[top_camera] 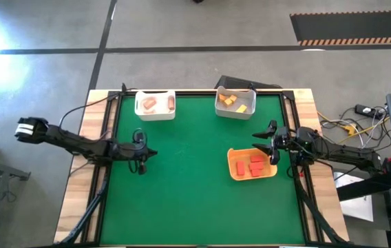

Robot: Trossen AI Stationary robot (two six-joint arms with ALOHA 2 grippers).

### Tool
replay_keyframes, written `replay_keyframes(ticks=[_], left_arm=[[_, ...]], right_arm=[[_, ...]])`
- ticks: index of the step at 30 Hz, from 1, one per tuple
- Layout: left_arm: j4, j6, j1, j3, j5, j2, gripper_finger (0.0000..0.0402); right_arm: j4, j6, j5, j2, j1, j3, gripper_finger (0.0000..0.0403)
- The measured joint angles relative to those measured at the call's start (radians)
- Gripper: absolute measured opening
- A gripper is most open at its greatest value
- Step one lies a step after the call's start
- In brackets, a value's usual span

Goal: Sort & place blocks by color
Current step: Return to Home Position

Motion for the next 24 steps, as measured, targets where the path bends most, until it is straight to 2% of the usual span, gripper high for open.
replay_keyframes(ticks=[15, 24], left_arm=[[0.015, 0.0, 0.0, 0.0, 0.0, 0.133, 0.0], [0.062, 0.0, 0.0, 0.0, -0.001, 0.152, 0.0]], right_arm=[[0.0, 0.0, 0.0, 0.0, 0.0, 0.0, 0.0208], [0.0, 0.0, 0.0, 0.0, 0.0, 0.0, 0.0208]])
